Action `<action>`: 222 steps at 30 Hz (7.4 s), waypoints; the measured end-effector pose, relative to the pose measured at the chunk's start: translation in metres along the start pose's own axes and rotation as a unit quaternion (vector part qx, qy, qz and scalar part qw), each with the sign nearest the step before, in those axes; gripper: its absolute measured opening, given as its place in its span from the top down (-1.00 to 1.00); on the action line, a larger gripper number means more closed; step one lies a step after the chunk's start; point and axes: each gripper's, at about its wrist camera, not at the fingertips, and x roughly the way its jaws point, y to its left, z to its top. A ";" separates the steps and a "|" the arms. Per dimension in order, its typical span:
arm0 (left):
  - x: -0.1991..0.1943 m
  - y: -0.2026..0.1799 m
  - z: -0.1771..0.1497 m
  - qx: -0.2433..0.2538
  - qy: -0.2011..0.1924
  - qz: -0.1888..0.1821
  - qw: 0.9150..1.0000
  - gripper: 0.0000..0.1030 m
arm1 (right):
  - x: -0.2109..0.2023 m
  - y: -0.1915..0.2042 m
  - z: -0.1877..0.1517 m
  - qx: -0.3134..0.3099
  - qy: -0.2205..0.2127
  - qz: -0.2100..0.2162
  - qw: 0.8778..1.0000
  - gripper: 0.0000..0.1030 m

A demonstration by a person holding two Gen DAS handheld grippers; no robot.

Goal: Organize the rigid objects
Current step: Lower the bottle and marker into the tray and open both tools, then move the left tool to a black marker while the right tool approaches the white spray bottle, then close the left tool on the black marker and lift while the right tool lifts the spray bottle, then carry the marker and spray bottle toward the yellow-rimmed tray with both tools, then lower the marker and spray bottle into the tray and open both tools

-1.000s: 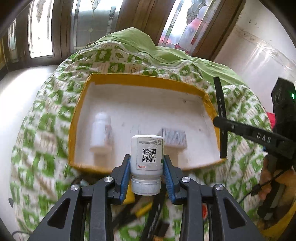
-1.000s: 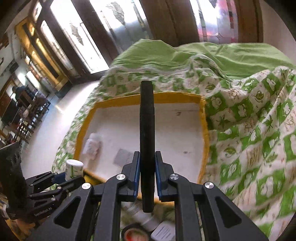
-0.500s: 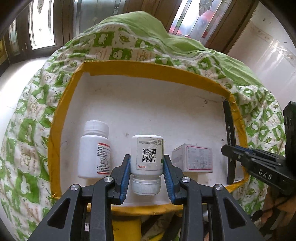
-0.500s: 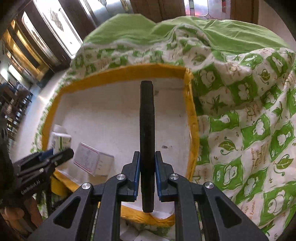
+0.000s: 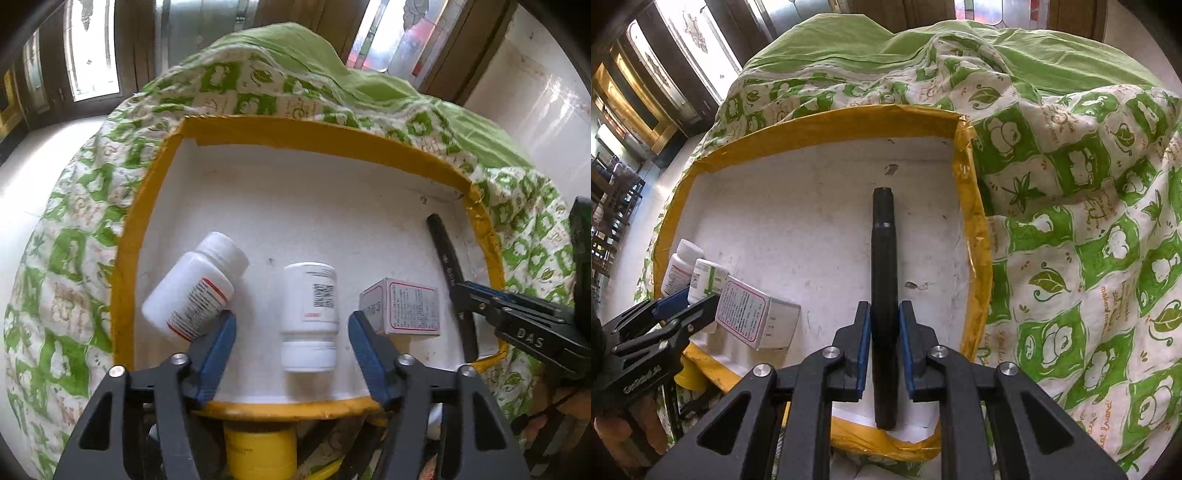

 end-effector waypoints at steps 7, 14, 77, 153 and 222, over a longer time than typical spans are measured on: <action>-0.048 0.006 -0.024 -0.012 -0.023 -0.038 0.999 -0.39 | -0.028 -0.001 -0.010 0.007 -0.048 0.022 0.999 0.11; -0.088 0.040 -0.090 -0.043 -0.052 -0.007 0.998 -0.58 | -0.073 -0.008 -0.037 0.047 -0.094 0.075 0.992 -0.39; -0.038 0.024 -0.127 -0.037 0.055 -0.006 0.998 0.72 | -0.018 0.068 -0.100 -0.120 -0.004 -0.008 0.993 0.03; -0.121 -0.005 -0.115 0.051 -0.173 0.122 0.976 0.72 | -0.090 0.042 -0.108 -0.046 -0.101 0.054 0.992 0.32; 0.009 0.017 0.031 0.004 -0.068 0.029 0.997 0.72 | -0.038 0.020 -0.023 0.016 -0.027 0.071 0.997 0.32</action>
